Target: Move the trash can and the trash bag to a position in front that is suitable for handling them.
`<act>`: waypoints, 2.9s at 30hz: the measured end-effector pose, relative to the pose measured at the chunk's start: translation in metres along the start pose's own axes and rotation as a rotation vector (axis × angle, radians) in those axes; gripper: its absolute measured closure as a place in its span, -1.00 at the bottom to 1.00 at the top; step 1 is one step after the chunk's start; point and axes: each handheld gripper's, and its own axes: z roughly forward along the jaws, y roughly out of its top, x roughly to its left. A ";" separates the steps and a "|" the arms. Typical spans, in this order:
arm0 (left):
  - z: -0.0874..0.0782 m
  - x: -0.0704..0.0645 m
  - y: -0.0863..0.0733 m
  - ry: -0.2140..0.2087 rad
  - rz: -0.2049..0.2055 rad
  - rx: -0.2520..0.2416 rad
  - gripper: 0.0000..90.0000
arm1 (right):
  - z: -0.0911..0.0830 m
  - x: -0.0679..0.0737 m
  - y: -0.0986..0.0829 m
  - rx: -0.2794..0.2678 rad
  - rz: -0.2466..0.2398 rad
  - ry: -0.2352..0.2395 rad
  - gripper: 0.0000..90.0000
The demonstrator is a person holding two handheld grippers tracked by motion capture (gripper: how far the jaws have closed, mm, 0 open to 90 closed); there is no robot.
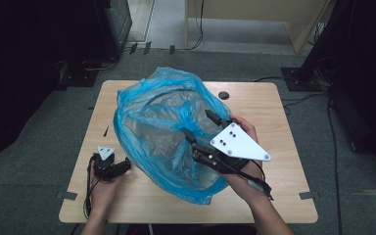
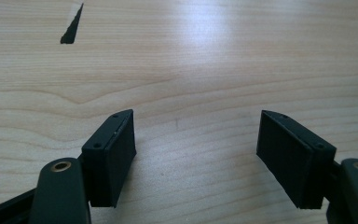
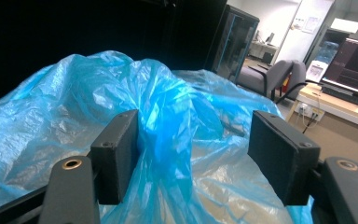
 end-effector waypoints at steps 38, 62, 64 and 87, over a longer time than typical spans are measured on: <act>-0.181 -0.021 0.089 -0.115 -0.124 -0.679 -0.36 | 0.006 0.008 -0.020 0.004 0.017 -0.040 -0.23; -0.181 -0.068 0.085 -0.256 -0.099 -0.650 -0.48 | 0.001 0.004 -0.022 0.011 0.016 -0.062 -0.22; -0.177 -0.068 0.083 -0.253 -0.097 -0.635 -0.48 | -0.001 0.003 -0.022 0.008 0.021 -0.064 -0.22; -0.142 -0.078 0.071 -0.226 -0.068 -0.530 -0.47 | -0.038 -0.027 -0.020 -0.059 0.053 0.020 -0.33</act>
